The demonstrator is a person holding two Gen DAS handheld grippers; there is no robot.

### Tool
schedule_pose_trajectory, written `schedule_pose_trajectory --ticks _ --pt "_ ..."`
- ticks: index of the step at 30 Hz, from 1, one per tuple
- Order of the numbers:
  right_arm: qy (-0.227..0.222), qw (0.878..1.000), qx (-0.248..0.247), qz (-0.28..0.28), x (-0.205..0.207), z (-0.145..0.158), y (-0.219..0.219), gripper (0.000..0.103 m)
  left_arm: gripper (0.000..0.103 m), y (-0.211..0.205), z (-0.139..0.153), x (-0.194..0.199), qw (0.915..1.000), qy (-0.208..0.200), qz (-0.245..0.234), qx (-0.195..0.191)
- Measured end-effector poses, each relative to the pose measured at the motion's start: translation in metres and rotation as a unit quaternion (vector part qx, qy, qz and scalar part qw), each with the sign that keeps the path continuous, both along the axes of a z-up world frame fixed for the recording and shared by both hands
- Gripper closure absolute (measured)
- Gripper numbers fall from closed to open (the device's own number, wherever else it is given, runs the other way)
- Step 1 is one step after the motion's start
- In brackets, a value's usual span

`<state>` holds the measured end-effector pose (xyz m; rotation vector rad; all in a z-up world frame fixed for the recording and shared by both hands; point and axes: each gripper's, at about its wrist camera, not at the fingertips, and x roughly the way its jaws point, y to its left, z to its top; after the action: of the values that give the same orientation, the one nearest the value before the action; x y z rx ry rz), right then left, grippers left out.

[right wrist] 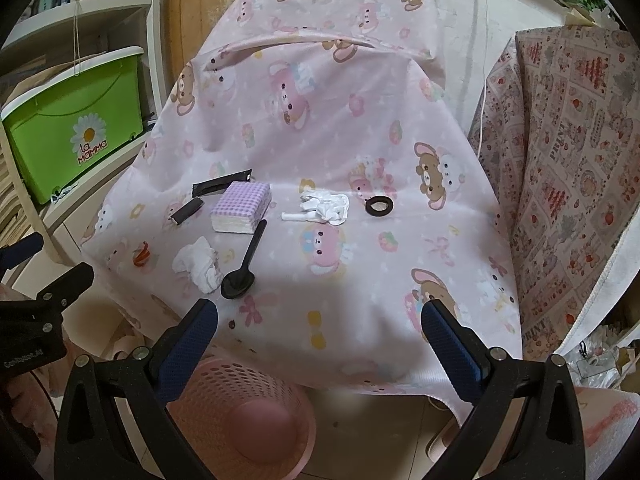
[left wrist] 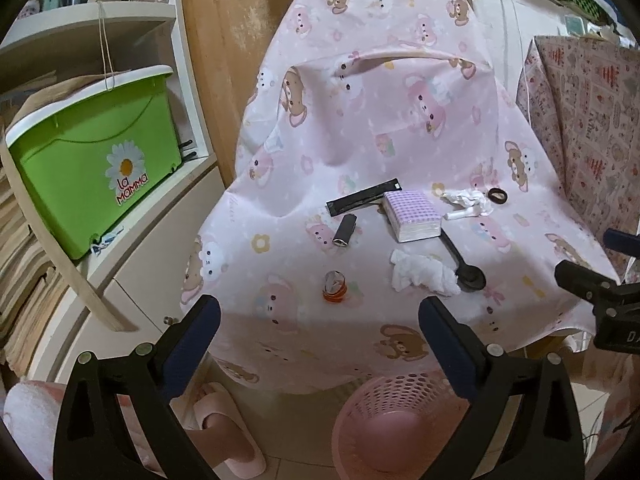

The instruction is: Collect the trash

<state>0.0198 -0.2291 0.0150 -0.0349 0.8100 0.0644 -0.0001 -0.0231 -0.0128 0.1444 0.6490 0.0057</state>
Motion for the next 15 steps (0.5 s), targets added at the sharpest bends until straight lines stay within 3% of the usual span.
schedule_pose_trajectory --ticks 7,11,15 --pt "0.004 1.000 0.000 -0.002 0.002 -0.002 0.000 0.000 0.005 0.002 -0.011 0.007 0.9989 0.043 -0.004 -0.016" --pt "0.009 1.000 0.003 -0.001 0.003 -0.004 -0.001 0.000 0.005 0.003 -0.011 0.009 0.9987 0.047 -0.003 -0.020" --pt "0.017 1.000 0.008 -0.001 0.005 -0.007 -0.002 0.000 0.005 0.008 -0.014 0.011 0.9967 0.065 -0.007 -0.048"
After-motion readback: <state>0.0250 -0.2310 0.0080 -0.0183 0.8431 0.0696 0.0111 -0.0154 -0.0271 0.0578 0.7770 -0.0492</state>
